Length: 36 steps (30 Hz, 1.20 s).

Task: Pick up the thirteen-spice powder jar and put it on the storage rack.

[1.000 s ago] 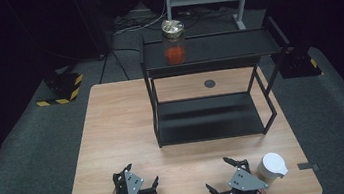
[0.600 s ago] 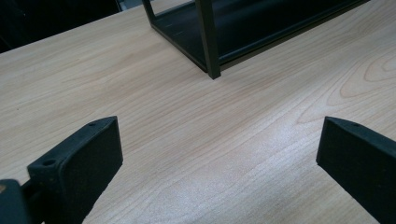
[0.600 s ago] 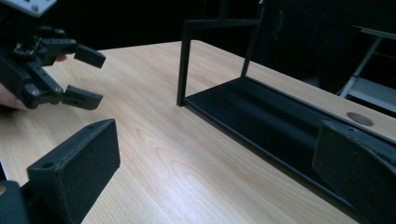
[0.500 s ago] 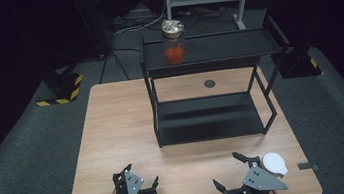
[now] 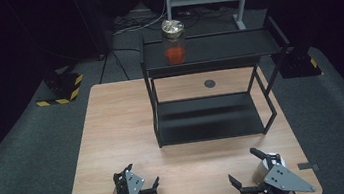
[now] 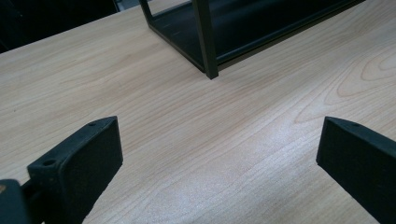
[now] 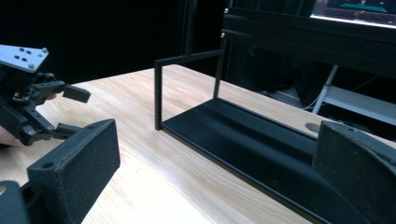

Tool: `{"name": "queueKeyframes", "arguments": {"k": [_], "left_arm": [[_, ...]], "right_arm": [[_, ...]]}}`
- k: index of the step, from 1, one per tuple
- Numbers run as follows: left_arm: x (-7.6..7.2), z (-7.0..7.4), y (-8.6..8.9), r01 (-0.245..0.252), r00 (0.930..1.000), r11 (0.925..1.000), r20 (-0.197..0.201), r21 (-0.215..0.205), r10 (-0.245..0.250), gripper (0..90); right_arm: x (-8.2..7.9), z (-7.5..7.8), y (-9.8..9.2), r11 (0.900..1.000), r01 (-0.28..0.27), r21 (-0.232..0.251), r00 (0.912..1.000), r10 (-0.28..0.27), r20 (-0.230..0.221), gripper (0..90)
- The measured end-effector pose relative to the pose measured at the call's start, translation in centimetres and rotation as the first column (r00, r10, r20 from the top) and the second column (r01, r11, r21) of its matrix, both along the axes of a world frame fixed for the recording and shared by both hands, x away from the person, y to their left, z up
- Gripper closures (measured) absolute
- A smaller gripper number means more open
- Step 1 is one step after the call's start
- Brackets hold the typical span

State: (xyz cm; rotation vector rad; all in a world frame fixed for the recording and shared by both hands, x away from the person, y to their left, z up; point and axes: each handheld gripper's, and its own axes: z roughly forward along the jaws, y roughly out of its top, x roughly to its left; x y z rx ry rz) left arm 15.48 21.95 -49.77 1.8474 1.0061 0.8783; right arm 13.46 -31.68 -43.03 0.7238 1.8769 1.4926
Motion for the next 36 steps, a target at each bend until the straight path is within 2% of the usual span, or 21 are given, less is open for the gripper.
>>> {"name": "queueKeyframes", "arguments": {"k": [7,10,17,30,36], "left_arm": [[0.0,0.0,0.1,0.002,1.0,1.0,-0.001,-0.004,-0.002,0.5],[0.0,0.0,0.1,0.005,1.0,1.0,0.0,-0.002,-0.005,0.4],[0.0,0.0,-0.1,0.01,0.9999,0.9998,0.002,0.015,-0.01,0.4],[0.0,0.0,-0.1,0.013,0.9999,0.9998,0.004,0.018,-0.013,0.4],[0.0,0.0,-0.1,0.013,0.9999,0.9998,0.004,0.018,-0.013,0.4]], "right_arm": [[-0.6,0.2,-1.5,0.999,0.041,-0.011,0.9992,-0.041,-0.002,0.0],[-1.0,-0.1,-2.7,0.997,0.082,-0.008,0.9966,-0.082,-0.011,0.0],[-1.7,-0.7,-4.1,0.991,0.13,-0.009,0.9914,-0.13,-0.013,0.0],[-2.0,-1.5,-4.9,0.987,0.159,-0.019,0.9867,-0.159,-0.032,0.0],[-2.0,-2.3,-5.1,0.983,0.185,0.001,0.9812,-0.185,-0.054,0.0]]}}
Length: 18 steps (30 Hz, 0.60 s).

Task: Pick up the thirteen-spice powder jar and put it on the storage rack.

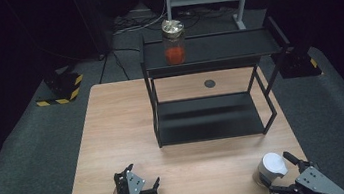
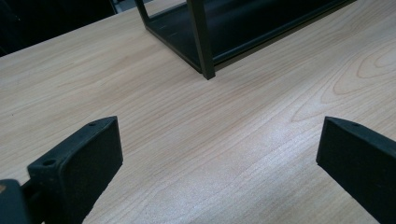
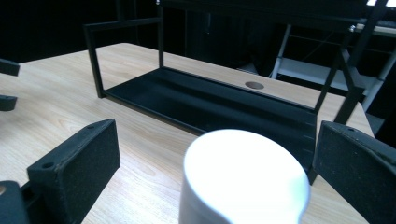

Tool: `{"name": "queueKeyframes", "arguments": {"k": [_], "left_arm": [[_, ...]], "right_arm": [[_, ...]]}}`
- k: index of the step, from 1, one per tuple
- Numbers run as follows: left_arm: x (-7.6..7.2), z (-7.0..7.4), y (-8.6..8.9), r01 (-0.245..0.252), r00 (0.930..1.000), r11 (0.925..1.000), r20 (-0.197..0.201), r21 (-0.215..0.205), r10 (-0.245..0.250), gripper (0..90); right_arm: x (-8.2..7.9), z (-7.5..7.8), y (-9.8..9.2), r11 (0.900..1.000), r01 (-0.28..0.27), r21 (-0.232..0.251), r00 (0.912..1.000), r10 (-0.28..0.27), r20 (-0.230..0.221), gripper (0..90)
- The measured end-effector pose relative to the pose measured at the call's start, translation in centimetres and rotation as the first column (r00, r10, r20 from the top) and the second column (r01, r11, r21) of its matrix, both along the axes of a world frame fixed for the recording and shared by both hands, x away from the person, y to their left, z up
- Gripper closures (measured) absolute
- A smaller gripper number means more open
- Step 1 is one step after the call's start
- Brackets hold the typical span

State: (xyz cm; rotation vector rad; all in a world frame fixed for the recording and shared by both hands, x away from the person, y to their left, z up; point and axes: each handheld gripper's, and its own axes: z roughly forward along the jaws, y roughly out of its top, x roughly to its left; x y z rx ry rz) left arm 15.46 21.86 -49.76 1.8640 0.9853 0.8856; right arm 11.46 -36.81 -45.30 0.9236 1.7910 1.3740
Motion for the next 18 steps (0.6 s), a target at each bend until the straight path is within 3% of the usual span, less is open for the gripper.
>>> {"name": "queueKeyframes", "arguments": {"k": [18], "left_arm": [[0.0,0.0,0.1,0.007,1.0,1.0,-0.001,-0.001,-0.007,0.4]], "right_arm": [[0.3,-1.4,0.0,1.0,0.022,-0.001,0.9992,-0.022,-0.032,0.0]]}}
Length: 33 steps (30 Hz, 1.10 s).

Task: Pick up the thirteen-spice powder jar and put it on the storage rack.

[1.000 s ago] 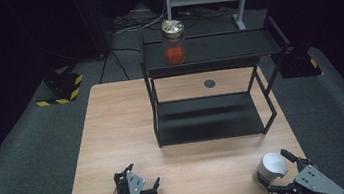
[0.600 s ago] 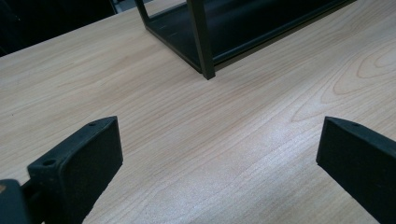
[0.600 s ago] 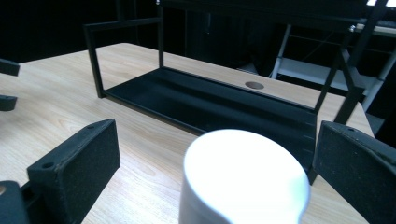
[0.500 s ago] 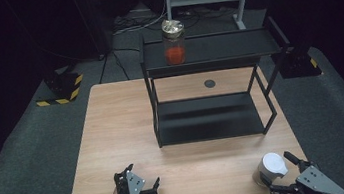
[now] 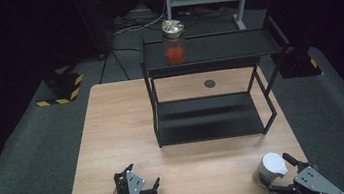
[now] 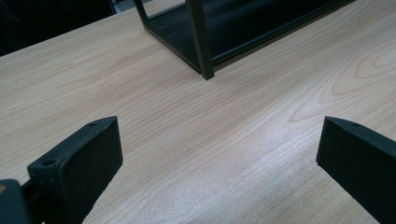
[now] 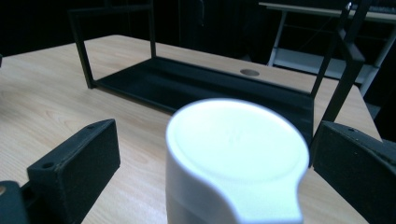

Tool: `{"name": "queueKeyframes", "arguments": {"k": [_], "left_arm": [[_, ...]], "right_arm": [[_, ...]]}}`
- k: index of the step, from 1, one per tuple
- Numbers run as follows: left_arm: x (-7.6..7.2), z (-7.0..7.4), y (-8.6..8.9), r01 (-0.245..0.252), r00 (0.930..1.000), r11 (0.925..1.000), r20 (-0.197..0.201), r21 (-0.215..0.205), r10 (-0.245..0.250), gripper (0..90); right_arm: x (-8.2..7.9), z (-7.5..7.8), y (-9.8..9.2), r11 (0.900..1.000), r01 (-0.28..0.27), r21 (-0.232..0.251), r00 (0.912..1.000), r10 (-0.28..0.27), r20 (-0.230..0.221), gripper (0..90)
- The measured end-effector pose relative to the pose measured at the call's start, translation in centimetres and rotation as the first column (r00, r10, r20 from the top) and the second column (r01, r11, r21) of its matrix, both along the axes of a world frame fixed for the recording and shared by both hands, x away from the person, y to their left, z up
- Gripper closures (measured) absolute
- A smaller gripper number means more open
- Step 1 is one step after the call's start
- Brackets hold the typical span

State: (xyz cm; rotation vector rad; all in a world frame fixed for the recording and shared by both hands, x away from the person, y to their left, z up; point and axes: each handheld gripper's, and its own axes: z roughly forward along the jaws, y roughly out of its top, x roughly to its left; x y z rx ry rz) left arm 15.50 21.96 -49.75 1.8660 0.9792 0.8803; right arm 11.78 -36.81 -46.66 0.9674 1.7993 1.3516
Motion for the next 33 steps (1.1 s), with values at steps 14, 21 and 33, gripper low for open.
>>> {"name": "queueKeyframes", "arguments": {"k": [14,21,33], "left_arm": [[0.0,0.0,0.1,0.008,1.0,1.0,-0.001,0.0,-0.008,0.4],[0.0,0.0,0.0,0.011,0.9999,0.9999,0.0,0.007,-0.011,0.5],[0.0,0.0,0.1,0.014,0.9999,0.9999,0.001,0.005,-0.014,0.5]], "right_arm": [[0.7,-1.4,0.1,1.0,-0.013,0.014,0.9981,0.014,-0.059,5.6],[1.1,-2.1,-0.7,0.999,-0.018,0.034,0.9974,0.02,-0.069,15.7],[1.1,-2.5,-1.3,0.999,-0.018,0.046,0.9981,0.021,-0.058,29.0]]}}
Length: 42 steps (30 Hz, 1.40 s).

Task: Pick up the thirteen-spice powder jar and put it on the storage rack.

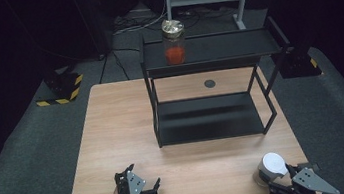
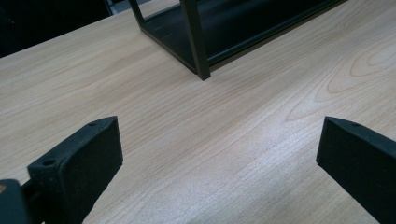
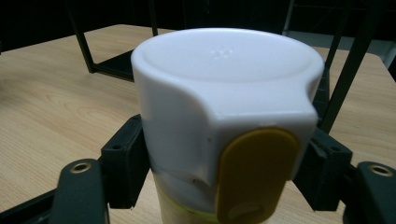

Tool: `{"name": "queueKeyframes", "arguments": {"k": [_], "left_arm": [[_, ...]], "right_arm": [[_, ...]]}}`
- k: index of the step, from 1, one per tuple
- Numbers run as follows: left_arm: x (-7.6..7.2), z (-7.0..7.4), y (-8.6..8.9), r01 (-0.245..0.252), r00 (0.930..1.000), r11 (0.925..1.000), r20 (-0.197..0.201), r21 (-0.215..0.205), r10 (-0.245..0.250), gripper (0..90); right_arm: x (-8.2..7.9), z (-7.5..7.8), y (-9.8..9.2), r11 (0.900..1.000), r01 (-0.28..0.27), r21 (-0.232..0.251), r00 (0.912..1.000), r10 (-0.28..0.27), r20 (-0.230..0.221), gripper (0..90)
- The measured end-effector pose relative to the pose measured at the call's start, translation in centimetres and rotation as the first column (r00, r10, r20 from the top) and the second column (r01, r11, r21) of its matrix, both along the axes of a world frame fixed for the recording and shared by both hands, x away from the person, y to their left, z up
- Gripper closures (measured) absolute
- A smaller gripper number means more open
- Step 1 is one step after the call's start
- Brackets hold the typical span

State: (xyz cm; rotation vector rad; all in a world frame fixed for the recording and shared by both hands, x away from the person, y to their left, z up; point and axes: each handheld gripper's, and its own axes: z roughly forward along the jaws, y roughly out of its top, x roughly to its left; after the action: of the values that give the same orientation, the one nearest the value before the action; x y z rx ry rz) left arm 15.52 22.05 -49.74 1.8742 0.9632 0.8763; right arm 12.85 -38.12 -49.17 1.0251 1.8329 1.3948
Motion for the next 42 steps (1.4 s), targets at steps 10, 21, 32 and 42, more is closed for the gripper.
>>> {"name": "queueKeyframes", "arguments": {"k": [10,21,32,42], "left_arm": [[0.0,0.0,0.1,0.004,1.0,1.0,0.001,-0.004,-0.004,0.5],[-0.1,-0.1,0.1,0.011,0.9999,0.9999,0.007,0.005,-0.011,0.5],[0.0,0.0,0.0,0.028,0.9996,0.9994,0.008,0.022,-0.028,0.5],[0.0,0.0,0.2,0.049,0.9987,0.9985,0.009,0.024,-0.049,0.5]], "right_arm": [[-0.1,0.3,0.2,1.0,0.002,-0.021,1.0,-0.002,0.005,29.6],[-0.2,0.8,0.8,0.999,0.003,-0.038,1.0,-0.002,0.006,29.8],[-0.1,1.7,1.7,1.0,0.005,-0.006,0.9991,-0.005,0.042,29.8],[0.5,3.2,2.7,1.0,-0.002,0.009,0.9977,0.002,0.068,29.8]]}}
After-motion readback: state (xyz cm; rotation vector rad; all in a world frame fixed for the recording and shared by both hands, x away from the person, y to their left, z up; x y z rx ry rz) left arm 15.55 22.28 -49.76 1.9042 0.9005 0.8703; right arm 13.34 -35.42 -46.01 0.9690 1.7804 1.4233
